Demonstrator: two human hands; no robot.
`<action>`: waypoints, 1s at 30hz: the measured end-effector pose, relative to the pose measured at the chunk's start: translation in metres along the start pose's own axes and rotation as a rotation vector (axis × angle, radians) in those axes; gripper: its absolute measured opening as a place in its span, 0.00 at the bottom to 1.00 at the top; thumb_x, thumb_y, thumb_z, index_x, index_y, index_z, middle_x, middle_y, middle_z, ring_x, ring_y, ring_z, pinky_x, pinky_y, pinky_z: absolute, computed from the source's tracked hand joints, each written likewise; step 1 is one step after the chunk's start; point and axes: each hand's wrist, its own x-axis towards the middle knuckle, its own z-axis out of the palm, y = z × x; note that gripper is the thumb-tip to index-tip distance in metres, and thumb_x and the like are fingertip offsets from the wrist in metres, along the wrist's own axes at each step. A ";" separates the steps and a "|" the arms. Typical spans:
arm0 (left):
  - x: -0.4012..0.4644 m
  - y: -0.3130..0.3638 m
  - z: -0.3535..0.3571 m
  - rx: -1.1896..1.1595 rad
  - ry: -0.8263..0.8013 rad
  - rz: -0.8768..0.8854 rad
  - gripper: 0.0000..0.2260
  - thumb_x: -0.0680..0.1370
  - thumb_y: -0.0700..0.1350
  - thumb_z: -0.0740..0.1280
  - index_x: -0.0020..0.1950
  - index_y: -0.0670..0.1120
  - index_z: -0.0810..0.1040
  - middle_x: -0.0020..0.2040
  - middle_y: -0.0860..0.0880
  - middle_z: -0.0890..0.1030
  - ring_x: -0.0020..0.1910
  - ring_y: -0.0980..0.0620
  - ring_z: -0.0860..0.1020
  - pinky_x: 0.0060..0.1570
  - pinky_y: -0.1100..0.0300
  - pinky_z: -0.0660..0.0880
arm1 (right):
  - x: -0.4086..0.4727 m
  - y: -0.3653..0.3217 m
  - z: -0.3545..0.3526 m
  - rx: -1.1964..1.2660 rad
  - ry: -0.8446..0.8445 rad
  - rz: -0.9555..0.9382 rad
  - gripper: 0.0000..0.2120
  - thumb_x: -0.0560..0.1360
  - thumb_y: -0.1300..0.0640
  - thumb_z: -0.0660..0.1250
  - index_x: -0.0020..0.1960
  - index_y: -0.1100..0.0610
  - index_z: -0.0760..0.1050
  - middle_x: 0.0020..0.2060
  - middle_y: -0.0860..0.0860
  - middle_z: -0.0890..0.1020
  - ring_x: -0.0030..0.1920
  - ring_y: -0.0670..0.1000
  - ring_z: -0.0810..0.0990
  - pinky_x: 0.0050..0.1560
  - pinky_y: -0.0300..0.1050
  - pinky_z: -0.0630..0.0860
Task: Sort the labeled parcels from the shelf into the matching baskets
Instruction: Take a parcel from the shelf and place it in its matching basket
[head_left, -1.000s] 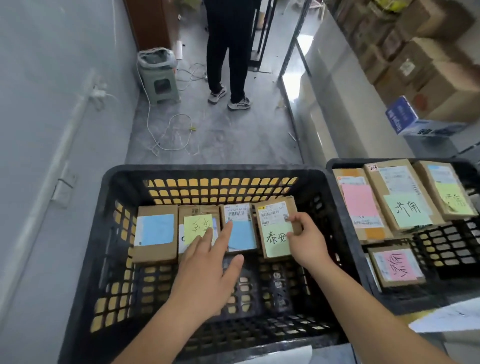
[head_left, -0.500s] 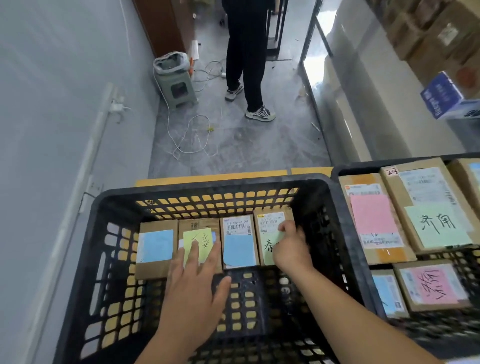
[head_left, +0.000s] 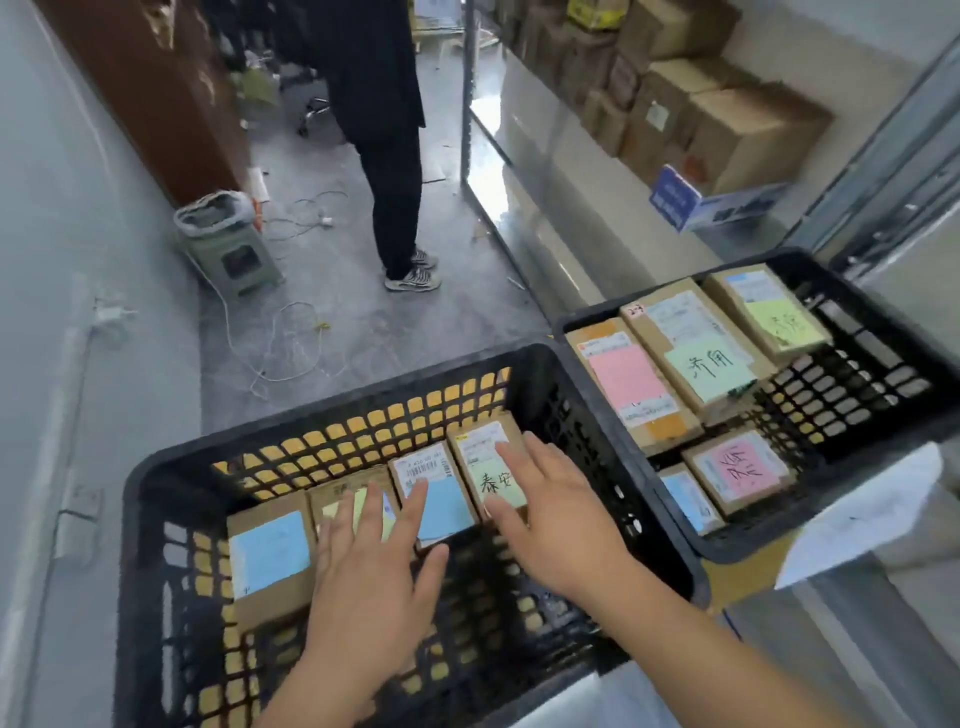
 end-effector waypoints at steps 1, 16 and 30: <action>-0.001 0.000 -0.004 0.002 0.001 0.045 0.31 0.77 0.70 0.37 0.79 0.65 0.37 0.83 0.46 0.47 0.81 0.42 0.41 0.79 0.44 0.41 | -0.014 -0.004 -0.004 -0.003 0.036 0.024 0.31 0.83 0.36 0.52 0.83 0.41 0.47 0.83 0.46 0.49 0.83 0.51 0.46 0.81 0.53 0.52; -0.074 0.140 -0.039 0.031 0.050 0.669 0.32 0.77 0.70 0.38 0.81 0.63 0.43 0.83 0.48 0.53 0.81 0.43 0.47 0.79 0.42 0.45 | -0.249 0.062 -0.044 0.036 0.444 0.466 0.32 0.82 0.34 0.53 0.83 0.42 0.49 0.83 0.47 0.52 0.83 0.53 0.48 0.81 0.54 0.51; -0.269 0.400 0.075 0.124 -0.102 1.096 0.32 0.79 0.69 0.44 0.81 0.61 0.42 0.82 0.51 0.57 0.81 0.48 0.52 0.79 0.46 0.51 | -0.564 0.236 -0.021 0.225 0.689 0.908 0.32 0.82 0.35 0.54 0.83 0.43 0.50 0.83 0.47 0.53 0.82 0.51 0.48 0.81 0.51 0.49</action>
